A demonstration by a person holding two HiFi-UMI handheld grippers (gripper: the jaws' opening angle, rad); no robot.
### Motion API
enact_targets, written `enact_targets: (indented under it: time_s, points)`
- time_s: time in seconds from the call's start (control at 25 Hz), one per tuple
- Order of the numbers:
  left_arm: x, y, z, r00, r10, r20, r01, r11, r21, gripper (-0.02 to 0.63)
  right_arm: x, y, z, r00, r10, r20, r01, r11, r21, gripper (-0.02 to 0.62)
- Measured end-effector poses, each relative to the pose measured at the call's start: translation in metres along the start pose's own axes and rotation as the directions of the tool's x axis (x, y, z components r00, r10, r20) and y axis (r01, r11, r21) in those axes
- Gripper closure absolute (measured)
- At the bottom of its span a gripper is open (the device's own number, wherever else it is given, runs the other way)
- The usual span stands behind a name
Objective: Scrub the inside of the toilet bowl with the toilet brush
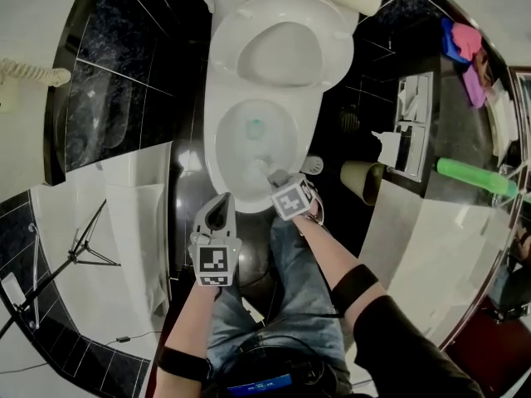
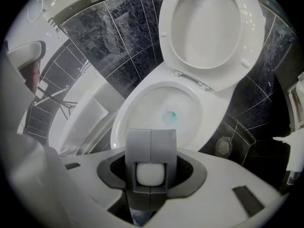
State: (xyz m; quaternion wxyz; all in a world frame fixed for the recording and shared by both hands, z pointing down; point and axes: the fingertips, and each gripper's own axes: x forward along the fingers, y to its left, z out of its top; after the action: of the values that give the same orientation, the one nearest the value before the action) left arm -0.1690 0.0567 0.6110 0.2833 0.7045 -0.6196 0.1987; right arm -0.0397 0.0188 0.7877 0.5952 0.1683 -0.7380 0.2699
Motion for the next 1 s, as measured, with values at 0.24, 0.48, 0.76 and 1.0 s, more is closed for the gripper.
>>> enact_targets:
  time_s: [0.24, 0.48, 0.76, 1.0]
  points:
    - [-0.01, 0.02, -0.01, 0.999, 0.036, -0.001, -0.036, 0.999, -0.022, 0.607, 0.019, 0.035, 0.034, 0.997, 0.055, 0.054, -0.057, 0.998, 0.033, 0.41]
    - [-0.018, 0.043, -0.021, 0.997, 0.073, -0.005, -0.074, 0.996, -0.044, 0.607, 0.034, 0.031, 0.092, 0.991, 0.01, 0.132, -0.017, 0.998, 0.057, 0.41]
    - [-0.015, 0.051, -0.032, 0.995, 0.093, -0.023, -0.094, 0.993, -0.074, 0.607, 0.054, -0.006, 0.123, 0.989, -0.019, 0.146, -0.005, 0.987, 0.162, 0.411]
    - [-0.006, 0.05, -0.032, 0.995, 0.089, -0.033, -0.092, 0.993, -0.068, 0.607, 0.048, -0.03, 0.159, 0.978, -0.031, 0.207, -0.012, 0.978, 0.207, 0.411]
